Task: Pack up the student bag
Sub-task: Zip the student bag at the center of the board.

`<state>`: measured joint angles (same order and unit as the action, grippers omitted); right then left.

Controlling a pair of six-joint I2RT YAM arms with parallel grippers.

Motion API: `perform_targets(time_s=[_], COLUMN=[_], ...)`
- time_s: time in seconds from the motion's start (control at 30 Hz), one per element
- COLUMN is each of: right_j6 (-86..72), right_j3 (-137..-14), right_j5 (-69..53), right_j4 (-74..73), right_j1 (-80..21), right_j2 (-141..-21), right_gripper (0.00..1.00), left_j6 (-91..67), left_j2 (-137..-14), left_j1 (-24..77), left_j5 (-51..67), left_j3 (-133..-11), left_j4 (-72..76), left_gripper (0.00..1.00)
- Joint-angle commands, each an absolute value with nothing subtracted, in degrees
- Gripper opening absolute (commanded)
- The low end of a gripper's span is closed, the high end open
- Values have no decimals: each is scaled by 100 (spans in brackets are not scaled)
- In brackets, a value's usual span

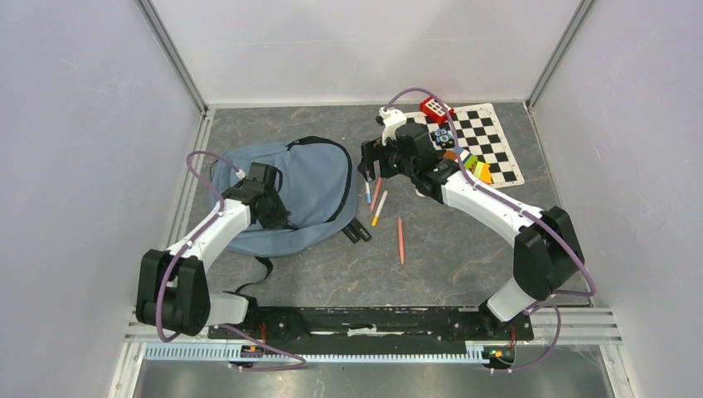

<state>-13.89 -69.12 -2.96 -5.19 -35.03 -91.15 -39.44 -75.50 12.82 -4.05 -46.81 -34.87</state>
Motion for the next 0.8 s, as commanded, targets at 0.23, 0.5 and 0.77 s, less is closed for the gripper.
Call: perform_targets(time_s=[0.23,0.5,0.77], right_j6=[-1264,-1005,-436], right_j3=[-6943,-6957,-7220], right_j5=[-179,-35,-772], right_j4=[-329,-339,-206], right_j1=[-3504,-3545,-3901], right_j2=[-8820,-8638,-8845], right_gripper=[86,86,88], left_j6=[-4068,-3792,-3869], left_j2=[-6977,-6295,-6525], left_j1=[1257,1257,1257], left_j5=[-27,926,1002], left_j3=[-4565,-4576,-4670], left_j4=[-3134,-3033,-3342], left_gripper=[2,2,2])
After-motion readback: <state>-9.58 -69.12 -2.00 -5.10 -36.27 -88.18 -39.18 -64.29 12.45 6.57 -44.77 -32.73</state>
